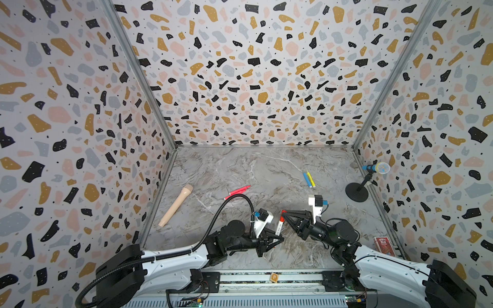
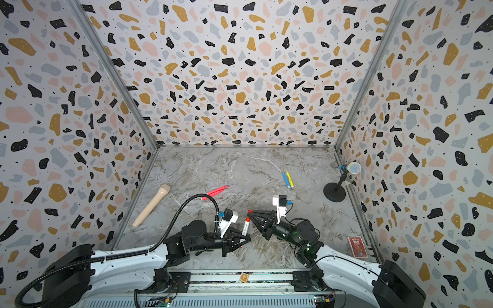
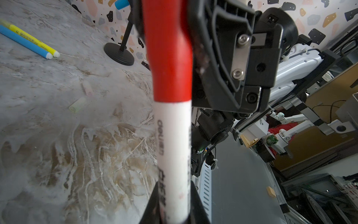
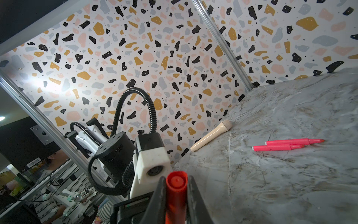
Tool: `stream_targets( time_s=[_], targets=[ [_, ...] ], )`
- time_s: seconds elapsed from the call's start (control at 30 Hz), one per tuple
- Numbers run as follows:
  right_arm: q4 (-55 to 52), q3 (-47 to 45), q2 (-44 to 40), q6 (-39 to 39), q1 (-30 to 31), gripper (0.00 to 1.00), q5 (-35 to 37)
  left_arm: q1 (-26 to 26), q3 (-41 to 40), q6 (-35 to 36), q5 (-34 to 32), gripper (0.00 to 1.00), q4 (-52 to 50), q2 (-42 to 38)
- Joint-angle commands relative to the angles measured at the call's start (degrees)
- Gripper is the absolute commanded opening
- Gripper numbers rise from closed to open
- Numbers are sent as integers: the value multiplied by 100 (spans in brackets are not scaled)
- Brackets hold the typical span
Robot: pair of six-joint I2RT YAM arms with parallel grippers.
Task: Insert pens into pen caps
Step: Put on the pen cap to the pen.
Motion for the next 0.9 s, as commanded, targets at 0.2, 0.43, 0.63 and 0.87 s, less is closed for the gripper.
stream_targets(
  time_s=[0.2,0.43,0.63,0.87],
  targets=[
    [-1378,-289,288,-342,481,3,-1410,582,673,-79,-833,0,1895,-546],
    [-2839,1449,241,-1133,143,54,-1351,573,546,838,-1097,0,408,-79],
    [-4012,2745,82,-1981,-226,80,-852,574,-2,762,-1225,0,238,-454],
    [-5491,3628,267,-2547,-276,73,-137,568,-415,702,-1372,0,82,-961]
  ],
)
